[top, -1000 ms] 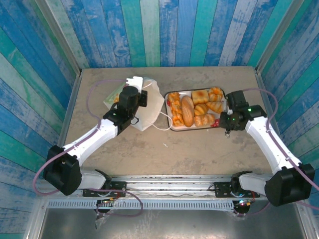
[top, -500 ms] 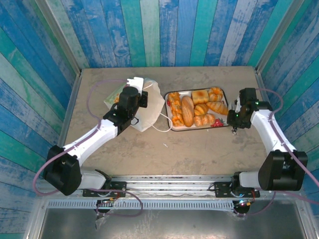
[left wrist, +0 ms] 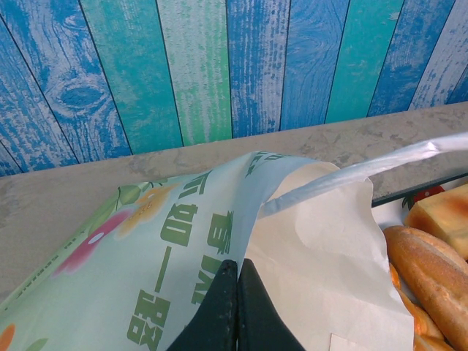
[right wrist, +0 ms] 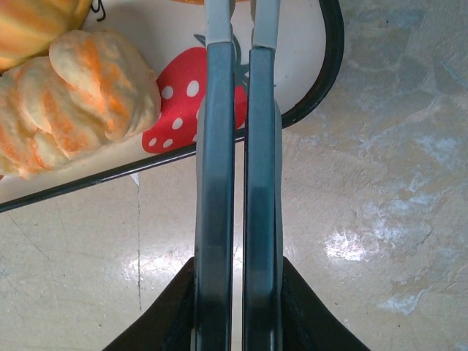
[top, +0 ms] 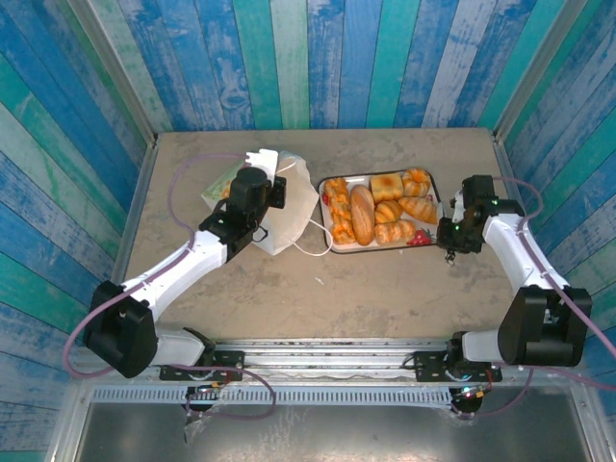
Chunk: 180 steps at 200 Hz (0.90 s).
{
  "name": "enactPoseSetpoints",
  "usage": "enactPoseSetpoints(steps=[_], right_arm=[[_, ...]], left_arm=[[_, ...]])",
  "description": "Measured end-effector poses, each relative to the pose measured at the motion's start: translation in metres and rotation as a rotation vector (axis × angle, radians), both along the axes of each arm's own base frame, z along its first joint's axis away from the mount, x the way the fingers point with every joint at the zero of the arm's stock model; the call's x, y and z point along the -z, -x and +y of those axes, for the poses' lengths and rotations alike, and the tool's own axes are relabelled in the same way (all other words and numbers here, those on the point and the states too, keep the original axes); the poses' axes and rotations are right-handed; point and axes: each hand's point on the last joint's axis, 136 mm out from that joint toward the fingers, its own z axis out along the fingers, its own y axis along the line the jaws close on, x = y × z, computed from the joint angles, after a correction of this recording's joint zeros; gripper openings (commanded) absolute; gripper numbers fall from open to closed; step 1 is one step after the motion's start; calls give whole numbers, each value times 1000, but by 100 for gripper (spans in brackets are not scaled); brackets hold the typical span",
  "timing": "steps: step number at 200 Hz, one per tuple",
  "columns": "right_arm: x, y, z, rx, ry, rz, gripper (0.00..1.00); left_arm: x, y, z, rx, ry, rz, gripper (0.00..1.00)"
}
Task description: Take the fake bread out of the paper bag
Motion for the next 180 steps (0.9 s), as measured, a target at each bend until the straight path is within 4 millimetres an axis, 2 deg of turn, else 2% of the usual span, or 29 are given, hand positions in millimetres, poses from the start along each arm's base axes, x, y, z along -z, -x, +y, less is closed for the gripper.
enactPoseSetpoints(steps=[42, 121, 180], right_arm=[[-1, 3, 4, 4, -27, -4, 26], [-10, 29, 15, 30, -93, -26, 26], [-13, 28, 10, 51, -71, -26, 26]], left_arm=[[0, 0, 0, 1, -3, -1, 0], [-1, 0, -1, 5, -1, -5, 0], [-2, 0, -3, 15, 5, -9, 0]])
